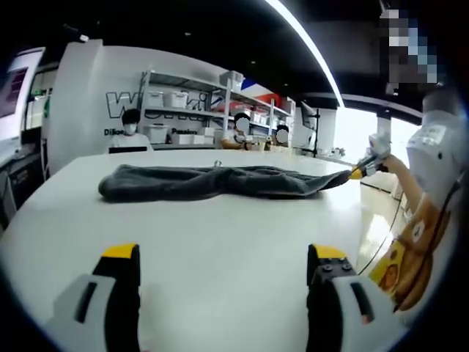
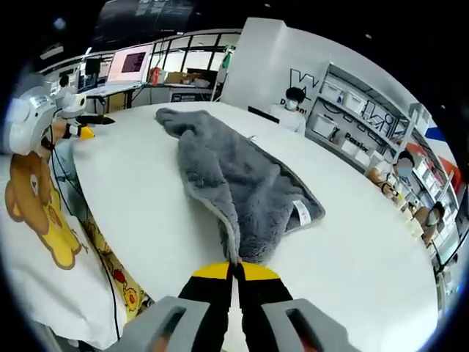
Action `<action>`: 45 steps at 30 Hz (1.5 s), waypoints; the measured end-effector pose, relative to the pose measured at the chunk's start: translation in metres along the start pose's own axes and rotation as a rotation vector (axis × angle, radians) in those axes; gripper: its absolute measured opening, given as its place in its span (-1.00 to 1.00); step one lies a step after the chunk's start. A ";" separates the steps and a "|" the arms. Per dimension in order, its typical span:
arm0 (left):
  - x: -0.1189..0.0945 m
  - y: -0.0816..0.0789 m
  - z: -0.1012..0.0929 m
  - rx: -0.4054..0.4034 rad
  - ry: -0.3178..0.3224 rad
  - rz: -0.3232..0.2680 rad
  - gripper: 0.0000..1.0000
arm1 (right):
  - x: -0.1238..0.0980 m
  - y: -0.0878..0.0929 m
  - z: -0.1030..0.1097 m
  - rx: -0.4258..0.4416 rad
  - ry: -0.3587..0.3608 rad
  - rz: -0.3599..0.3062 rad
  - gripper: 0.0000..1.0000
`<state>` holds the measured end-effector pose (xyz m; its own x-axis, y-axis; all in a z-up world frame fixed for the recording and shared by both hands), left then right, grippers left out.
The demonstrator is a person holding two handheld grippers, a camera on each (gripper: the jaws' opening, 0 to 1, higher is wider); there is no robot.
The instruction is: Fold the towel on the table until its edges align and the towel forms a compact rectangular stack.
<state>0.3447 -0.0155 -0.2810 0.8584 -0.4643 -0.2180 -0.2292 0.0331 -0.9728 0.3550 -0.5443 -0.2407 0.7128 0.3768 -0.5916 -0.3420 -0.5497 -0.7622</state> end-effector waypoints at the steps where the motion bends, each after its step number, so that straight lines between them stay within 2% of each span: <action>1: 0.000 0.000 0.000 0.000 0.000 0.000 0.99 | 0.000 0.001 0.000 0.005 0.001 0.001 -0.93; 18: 0.000 0.001 -0.002 0.000 0.003 0.000 0.99 | 0.003 0.016 0.003 0.043 -0.010 0.032 -0.93; 45: -0.001 0.002 -0.002 -0.003 0.000 0.001 0.99 | 0.003 0.020 0.007 0.051 -0.025 0.041 -0.90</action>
<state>0.3428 -0.0173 -0.2822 0.8582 -0.4641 -0.2194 -0.2319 0.0309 -0.9723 0.3463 -0.5491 -0.2598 0.6821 0.3736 -0.6286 -0.4021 -0.5264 -0.7491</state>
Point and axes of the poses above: the point that each gripper's makers call its tool centre point, and the gripper's own axes: x roughly forward along the fingers, z roughly to its left, y roughly out of its underside, the point moved 6 cm from there along -x, roughly backward along the fingers, and after that the axes turned 2 degrees about -z, right-handed, at the moved point
